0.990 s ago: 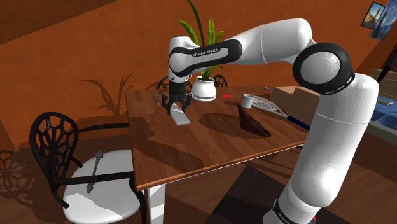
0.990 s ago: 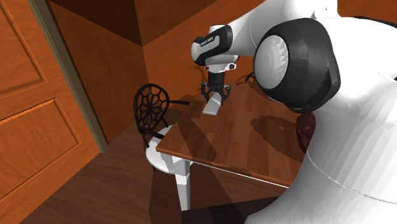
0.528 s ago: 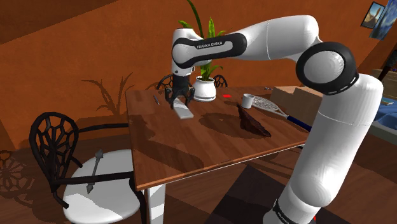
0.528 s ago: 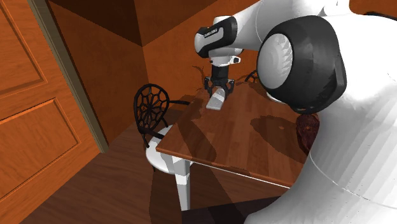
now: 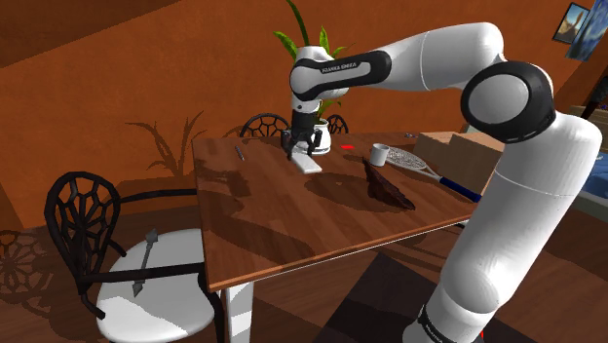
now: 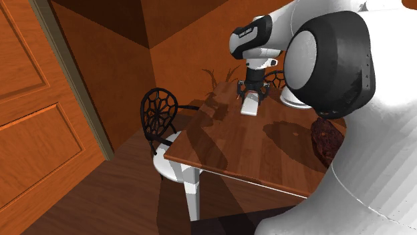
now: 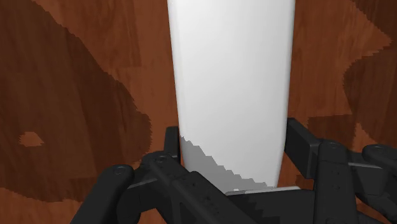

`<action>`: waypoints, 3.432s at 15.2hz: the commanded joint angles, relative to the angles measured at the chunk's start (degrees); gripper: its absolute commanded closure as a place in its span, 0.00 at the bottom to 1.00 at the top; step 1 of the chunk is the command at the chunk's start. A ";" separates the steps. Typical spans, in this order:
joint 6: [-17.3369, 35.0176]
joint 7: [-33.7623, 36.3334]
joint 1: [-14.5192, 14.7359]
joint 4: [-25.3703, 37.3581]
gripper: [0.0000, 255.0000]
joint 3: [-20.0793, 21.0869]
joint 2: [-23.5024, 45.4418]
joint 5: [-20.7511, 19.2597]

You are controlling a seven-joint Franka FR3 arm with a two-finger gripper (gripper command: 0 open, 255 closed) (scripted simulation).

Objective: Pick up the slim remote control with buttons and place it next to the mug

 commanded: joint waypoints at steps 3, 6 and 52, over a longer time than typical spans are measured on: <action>0.47 -5.54 -2.83 -1.41 1.00 -2.59 -0.98 0.15; 0.46 -9.55 -4.88 -1.23 1.00 -4.53 -0.85 0.17; -3.61 -48.33 -30.48 36.14 1.00 -18.26 32.77 6.97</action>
